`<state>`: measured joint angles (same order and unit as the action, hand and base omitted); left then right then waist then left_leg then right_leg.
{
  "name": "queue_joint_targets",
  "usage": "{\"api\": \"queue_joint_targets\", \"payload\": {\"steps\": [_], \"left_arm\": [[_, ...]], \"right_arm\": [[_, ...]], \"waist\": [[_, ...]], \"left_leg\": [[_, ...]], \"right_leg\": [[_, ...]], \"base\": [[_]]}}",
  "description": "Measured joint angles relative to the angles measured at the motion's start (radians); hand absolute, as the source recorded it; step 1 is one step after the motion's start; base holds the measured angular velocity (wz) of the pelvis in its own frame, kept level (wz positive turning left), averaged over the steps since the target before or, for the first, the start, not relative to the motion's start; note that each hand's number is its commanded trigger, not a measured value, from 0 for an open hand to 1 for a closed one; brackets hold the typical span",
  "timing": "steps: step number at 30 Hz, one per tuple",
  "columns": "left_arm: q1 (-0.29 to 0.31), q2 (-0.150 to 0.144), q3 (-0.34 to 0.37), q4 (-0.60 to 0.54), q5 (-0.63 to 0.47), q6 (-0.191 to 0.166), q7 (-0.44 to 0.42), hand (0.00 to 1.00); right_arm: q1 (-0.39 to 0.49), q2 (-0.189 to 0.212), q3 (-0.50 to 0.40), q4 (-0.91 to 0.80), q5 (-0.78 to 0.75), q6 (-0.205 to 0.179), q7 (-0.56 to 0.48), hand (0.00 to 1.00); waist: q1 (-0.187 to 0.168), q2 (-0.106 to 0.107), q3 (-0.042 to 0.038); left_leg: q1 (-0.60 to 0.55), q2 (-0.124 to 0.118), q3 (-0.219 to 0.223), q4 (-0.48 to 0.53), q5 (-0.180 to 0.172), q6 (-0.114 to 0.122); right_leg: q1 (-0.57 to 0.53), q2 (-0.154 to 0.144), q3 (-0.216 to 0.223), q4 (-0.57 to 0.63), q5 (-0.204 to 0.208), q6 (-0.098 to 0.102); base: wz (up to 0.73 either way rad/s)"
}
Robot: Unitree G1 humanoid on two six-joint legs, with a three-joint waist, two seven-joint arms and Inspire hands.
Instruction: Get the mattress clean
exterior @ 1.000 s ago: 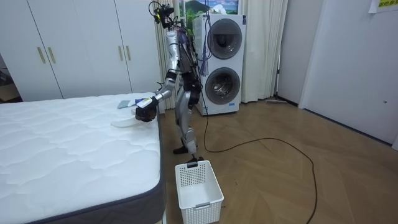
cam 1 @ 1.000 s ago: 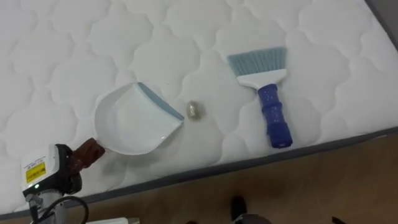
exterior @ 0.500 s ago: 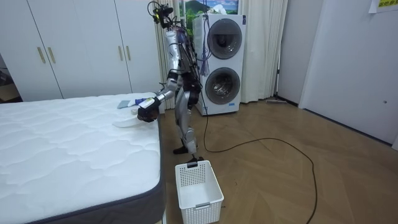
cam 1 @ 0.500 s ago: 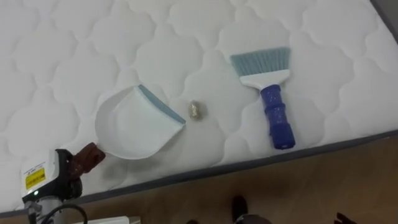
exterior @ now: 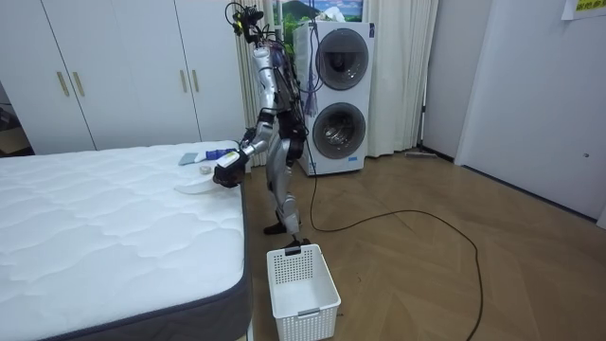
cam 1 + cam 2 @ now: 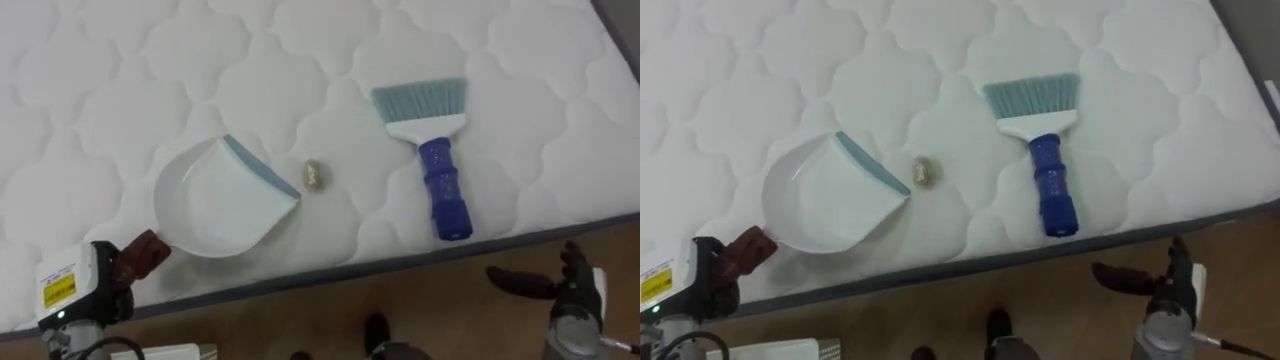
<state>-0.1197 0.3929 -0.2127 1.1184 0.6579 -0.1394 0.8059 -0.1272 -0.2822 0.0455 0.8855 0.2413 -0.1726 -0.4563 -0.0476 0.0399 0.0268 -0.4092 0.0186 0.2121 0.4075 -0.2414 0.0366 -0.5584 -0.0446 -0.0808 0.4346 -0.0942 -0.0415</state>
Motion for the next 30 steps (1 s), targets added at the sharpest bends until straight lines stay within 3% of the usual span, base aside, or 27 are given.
{"api": "queue_joint_targets", "payload": {"steps": [10, 19, 30], "left_arm": [[0.002, 0.000, -0.029, -0.039, 0.001, 0.023, 0.007, 1.00], [-0.030, 0.000, -0.038, -0.027, 0.001, 0.024, -0.032, 1.00], [-0.047, 0.000, -0.039, 0.014, -0.038, 0.020, -0.068, 1.00]], "right_arm": [[-0.011, 0.000, 0.019, -0.152, -0.093, -0.051, -0.201, 0.00], [-0.017, -0.001, 0.085, -0.192, -0.238, -0.089, -0.242, 0.00], [-0.046, 0.003, 0.130, -0.192, -0.245, -0.101, -0.245, 0.00]], "waist": [[0.027, 0.000, 0.0000], [0.027, -0.004, 0.0029], [0.031, -0.003, 0.0056]], "left_leg": [[0.002, 0.002, 0.006, -0.010, 0.002, 0.002], [0.000, -0.002, 0.006, -0.002, 0.006, 0.008], [-0.002, -0.002, 0.015, -0.017, 0.006, 0.009]], "right_leg": [[-0.001, 0.000, 0.001, -0.001, -0.003, 0.000], [-0.001, -0.018, -0.001, 0.015, -0.017, 0.009], [-0.014, -0.016, -0.001, 0.015, -0.018, 0.009]], "base": [[0.00], [0.05], [-0.03]]}}
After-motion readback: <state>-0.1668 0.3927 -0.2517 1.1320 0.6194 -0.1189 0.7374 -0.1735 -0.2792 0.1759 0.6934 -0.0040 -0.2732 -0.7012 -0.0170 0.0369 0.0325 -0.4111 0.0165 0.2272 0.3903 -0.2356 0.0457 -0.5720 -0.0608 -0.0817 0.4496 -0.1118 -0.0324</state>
